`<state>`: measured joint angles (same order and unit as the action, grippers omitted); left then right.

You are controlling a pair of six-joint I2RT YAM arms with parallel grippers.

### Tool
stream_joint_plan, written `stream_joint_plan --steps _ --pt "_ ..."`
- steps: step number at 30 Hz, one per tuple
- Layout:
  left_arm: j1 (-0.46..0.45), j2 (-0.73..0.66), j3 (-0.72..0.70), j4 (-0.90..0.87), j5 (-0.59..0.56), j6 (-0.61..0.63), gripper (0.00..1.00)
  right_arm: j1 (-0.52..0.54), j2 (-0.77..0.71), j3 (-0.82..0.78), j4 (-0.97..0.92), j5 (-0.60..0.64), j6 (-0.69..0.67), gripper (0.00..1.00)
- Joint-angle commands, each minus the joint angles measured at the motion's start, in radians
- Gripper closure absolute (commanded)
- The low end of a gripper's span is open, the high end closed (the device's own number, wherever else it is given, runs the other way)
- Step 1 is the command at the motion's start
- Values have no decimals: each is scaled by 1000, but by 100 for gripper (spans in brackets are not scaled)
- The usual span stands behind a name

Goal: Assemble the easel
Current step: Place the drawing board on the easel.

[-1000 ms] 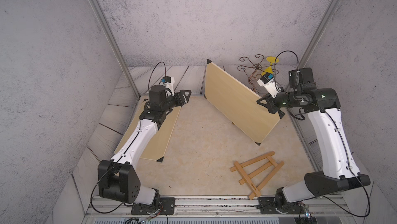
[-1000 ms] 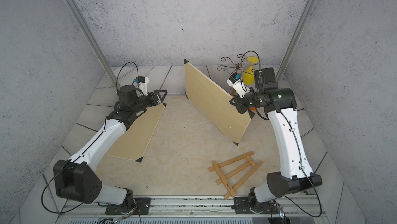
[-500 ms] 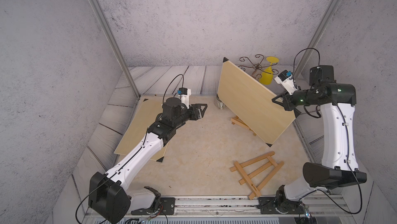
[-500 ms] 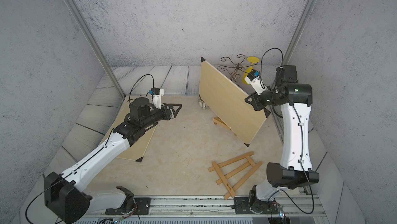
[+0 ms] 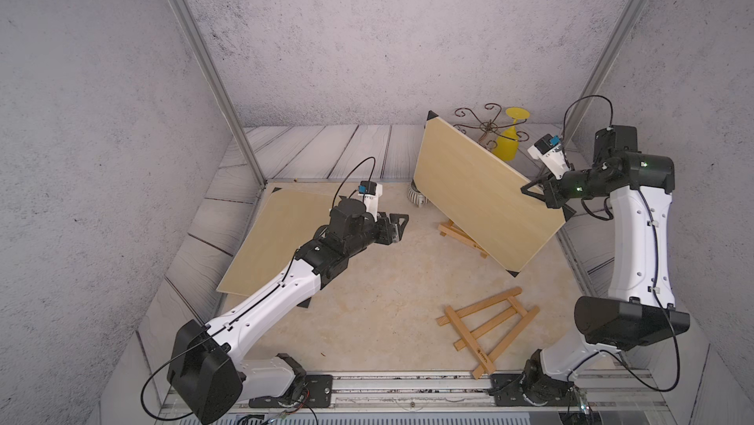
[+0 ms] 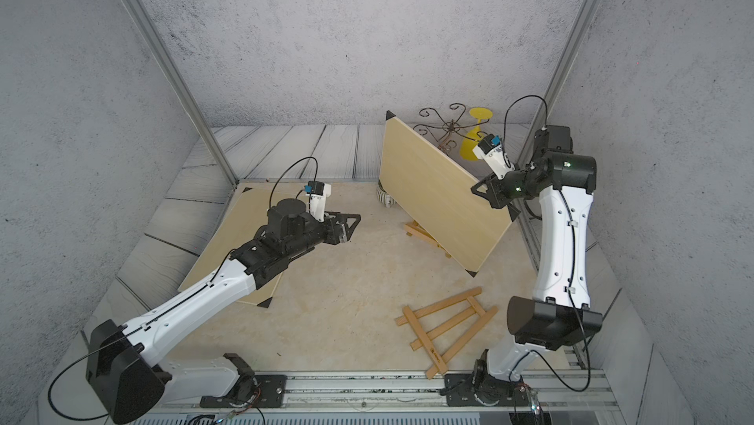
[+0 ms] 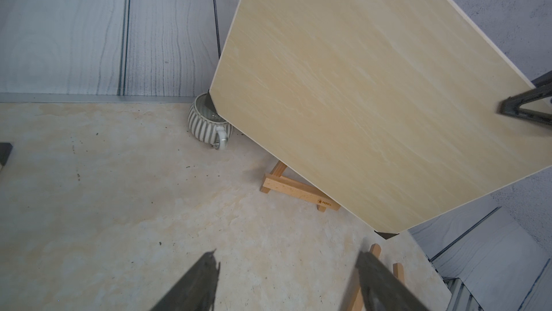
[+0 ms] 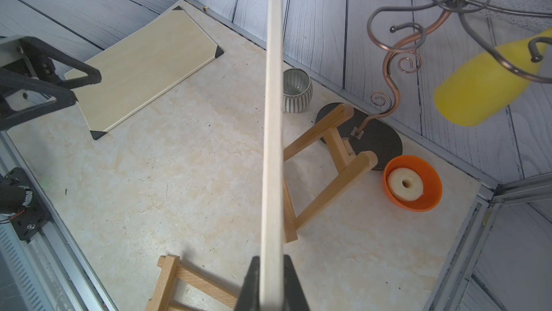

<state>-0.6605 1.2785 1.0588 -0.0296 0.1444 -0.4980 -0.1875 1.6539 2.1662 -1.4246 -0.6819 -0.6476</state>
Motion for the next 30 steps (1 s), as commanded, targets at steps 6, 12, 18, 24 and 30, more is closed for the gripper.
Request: stream_joint_plan --steps 6,12,18,24,30 --pt "-11 -18 2 -145 -14 40 23 -45 88 177 -27 -196 -108 100" --pt "-11 -23 -2 -208 -30 73 22 -61 109 173 -58 -213 -165 100" --pt "-11 14 20 -254 -18 91 21 -69 151 178 -116 -237 -251 100" --pt "-11 26 30 -263 -30 109 20 -72 163 176 -106 -194 -284 100" --pt "-11 40 27 -279 -48 130 19 -79 182 215 -142 -241 -312 100"
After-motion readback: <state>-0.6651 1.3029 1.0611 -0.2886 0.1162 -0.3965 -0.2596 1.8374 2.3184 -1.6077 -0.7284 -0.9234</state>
